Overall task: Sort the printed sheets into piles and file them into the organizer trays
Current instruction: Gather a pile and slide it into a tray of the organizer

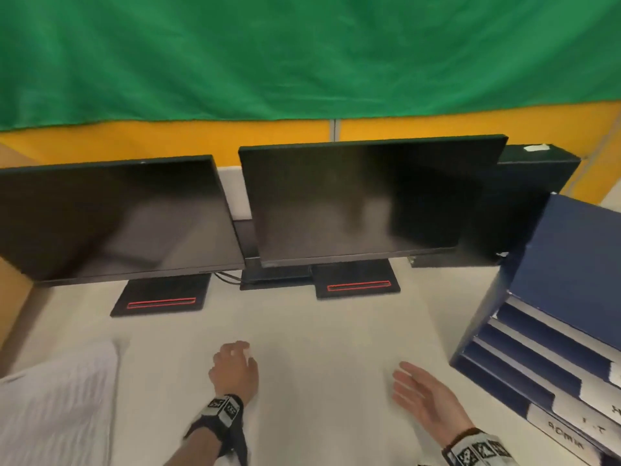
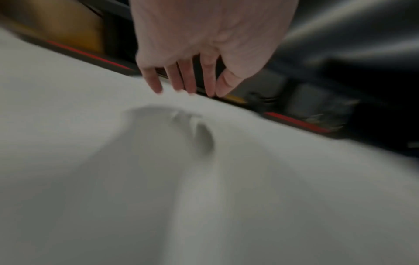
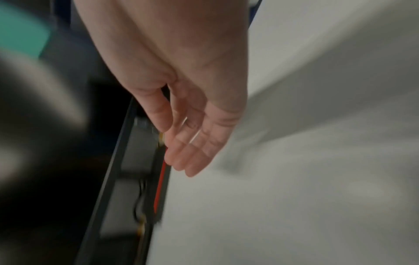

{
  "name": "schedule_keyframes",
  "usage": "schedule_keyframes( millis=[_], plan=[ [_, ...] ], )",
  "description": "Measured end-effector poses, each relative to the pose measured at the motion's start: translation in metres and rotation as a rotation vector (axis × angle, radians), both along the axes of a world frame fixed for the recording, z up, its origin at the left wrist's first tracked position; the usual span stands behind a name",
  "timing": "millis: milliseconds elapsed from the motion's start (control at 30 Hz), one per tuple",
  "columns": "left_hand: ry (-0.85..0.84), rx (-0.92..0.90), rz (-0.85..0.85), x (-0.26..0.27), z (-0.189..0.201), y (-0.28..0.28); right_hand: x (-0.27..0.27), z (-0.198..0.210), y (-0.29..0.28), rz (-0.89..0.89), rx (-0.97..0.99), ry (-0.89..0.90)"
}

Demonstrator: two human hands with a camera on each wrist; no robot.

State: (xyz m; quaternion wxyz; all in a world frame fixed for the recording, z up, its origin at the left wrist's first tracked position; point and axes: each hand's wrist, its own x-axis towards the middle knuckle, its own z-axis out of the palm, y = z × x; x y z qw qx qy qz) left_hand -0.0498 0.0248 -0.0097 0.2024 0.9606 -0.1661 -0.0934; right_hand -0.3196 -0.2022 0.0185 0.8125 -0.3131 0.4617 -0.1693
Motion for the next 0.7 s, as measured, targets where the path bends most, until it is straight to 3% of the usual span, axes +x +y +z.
schedule_keyframes(
  millis=[100,167,267,333,400,700],
  plan=[
    [-0.029,0.198,0.278,0.044,-0.004,0.072,0.036,-0.01,0.031,0.28,-0.013,0.085],
    [0.027,0.328,0.454,0.062,-0.003,0.115,0.054,-0.011,0.046,0.45,-0.061,0.126],
    [0.187,0.356,0.692,0.084,-0.018,0.175,0.072,-0.006,0.058,0.607,-0.107,0.153],
    [0.3,0.354,0.673,0.091,-0.031,0.193,0.081,-0.006,0.061,0.647,-0.118,0.159],
    [0.308,0.352,0.606,0.083,-0.031,0.181,0.09,-0.007,0.061,0.66,-0.125,0.164],
    [0.272,0.459,0.28,-0.007,-0.001,0.022,0.121,-0.003,0.065,0.733,-0.201,0.21]
  ],
)
